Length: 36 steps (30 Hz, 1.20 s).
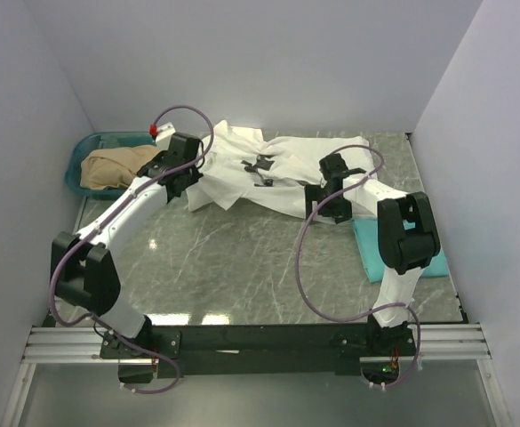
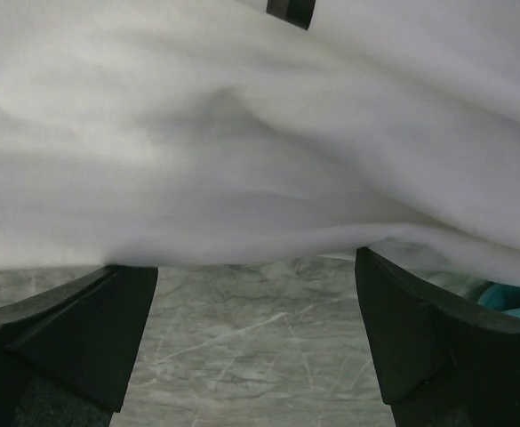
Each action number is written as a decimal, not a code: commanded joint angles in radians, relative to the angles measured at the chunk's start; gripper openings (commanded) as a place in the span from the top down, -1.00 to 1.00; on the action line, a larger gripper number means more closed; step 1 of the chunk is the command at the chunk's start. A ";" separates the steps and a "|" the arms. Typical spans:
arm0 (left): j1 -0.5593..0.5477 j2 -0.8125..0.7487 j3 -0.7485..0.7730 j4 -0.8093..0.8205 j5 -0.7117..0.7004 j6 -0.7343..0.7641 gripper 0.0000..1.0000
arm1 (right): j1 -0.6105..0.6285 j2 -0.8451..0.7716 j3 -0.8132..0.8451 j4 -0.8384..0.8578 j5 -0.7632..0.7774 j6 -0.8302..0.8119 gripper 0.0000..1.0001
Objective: Fold and stack the t-shirts
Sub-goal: Flatten the tshirt out
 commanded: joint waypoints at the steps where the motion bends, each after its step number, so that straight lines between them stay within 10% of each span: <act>1: 0.028 -0.082 -0.054 -0.015 -0.063 -0.025 0.99 | 0.026 -0.006 0.043 0.031 0.004 0.022 -0.95; 18: 0.054 -0.243 -0.172 -0.038 -0.092 -0.065 0.99 | 0.217 -0.156 -0.092 0.057 0.059 0.091 -0.94; 36: 0.054 -0.208 -0.182 -0.003 -0.069 -0.061 0.99 | -0.162 -0.144 -0.003 -0.038 0.136 -0.013 -0.75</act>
